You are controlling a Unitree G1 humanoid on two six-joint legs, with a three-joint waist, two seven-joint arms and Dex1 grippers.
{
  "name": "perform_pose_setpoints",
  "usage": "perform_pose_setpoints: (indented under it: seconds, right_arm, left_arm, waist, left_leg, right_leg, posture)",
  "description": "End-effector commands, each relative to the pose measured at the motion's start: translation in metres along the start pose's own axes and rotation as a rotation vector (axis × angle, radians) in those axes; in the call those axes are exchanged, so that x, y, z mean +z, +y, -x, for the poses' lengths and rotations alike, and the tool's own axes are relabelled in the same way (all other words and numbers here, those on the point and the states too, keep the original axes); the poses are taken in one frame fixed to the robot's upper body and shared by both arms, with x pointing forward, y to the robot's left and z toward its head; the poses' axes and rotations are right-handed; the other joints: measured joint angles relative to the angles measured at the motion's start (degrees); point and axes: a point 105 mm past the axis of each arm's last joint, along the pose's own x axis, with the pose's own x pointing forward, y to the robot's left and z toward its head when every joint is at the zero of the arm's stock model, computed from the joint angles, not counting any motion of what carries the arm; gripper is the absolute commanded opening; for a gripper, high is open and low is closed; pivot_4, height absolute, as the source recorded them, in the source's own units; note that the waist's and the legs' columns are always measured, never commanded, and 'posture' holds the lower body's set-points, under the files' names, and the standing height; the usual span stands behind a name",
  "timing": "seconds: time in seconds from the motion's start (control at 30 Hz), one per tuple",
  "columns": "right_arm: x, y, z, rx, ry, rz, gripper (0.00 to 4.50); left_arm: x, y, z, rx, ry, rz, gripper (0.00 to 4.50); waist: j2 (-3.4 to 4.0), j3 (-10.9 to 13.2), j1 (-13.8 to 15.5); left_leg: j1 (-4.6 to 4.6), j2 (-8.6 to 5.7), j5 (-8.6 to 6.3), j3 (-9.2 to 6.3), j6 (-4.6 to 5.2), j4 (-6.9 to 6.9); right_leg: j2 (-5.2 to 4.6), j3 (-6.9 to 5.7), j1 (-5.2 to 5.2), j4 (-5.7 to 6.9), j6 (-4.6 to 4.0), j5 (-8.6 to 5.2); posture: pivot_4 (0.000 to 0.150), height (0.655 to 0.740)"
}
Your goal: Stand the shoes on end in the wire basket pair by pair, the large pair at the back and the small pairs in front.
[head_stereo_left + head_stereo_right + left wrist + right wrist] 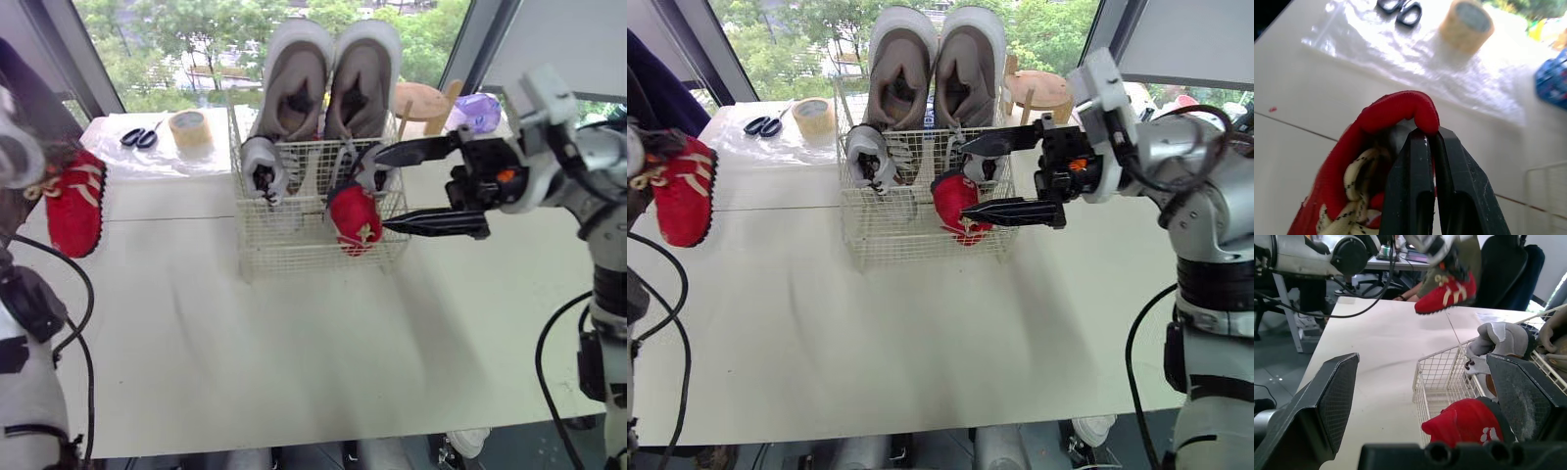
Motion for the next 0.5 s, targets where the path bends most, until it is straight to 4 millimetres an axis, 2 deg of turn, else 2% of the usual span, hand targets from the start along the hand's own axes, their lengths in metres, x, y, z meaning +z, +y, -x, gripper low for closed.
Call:
perform_pose_setpoints:
  seconds: [0.03, 0.2, 0.43, 0.47, 0.5]
  right_arm:
    - [0.009, -0.005, -0.002, 0.014, -0.008, 0.061, 4.50]
    - [0.007, -0.010, -0.005, 0.030, -0.017, 0.058, 4.50]
    - [0.004, -0.010, -0.005, 0.012, -0.019, 0.056, 4.50]
    - [0.004, -0.010, -0.004, 0.001, -0.017, 0.056, 4.50]
    - [0.004, -0.010, -0.003, -0.007, -0.015, 0.056, 4.50]
  left_arm:
    - [-0.014, 0.007, 0.014, 0.039, 0.005, 0.005, 0.05]
    - [-0.059, 0.021, 0.004, 0.036, 0.121, -0.025, 0.05]
    - [-0.098, 0.034, -0.007, 0.057, 0.290, 0.001, 0.05]
    - [-0.107, 0.035, -0.010, 0.051, 0.331, -0.003, 0.50]
    - [-0.113, 0.036, -0.012, 0.056, 0.359, -0.010, 0.66]
  waist:
    - [0.01, -0.01, 0.09]
    - [-0.09, -0.07, 0.38]
    - [-0.20, -0.09, 0.43]
    - [-0.20, -0.09, 0.41]
    - [-0.20, -0.10, 0.39]
  left_leg:
    - [0.06, 0.00, 0.01, 0.02, -0.01, 0.01]
    - [0.07, 0.01, 0.10, -0.09, -0.16, 0.04]
    - [0.05, -0.01, 0.09, -0.11, -0.16, 0.04]
    - [0.07, -0.01, 0.09, -0.09, -0.16, 0.04]
    - [0.08, -0.01, 0.09, -0.09, -0.16, 0.03]
  right_leg:
    - [0.00, 0.01, 0.01, 0.01, 0.00, 0.00]
    - [0.02, -0.01, 0.00, 0.16, -0.03, 0.01]
    - [-0.06, -0.01, 0.01, 0.11, -0.05, 0.02]
    - [-0.06, -0.01, 0.01, 0.12, -0.05, 0.02]
    - [-0.06, -0.01, 0.01, 0.12, -0.05, 0.02]
  posture:
    - [0.150, 0.7400]
    - [0.150, 0.7400]
    - [0.150, 0.7400]
    - [0.150, 0.7400]
    - [0.150, 0.7400]
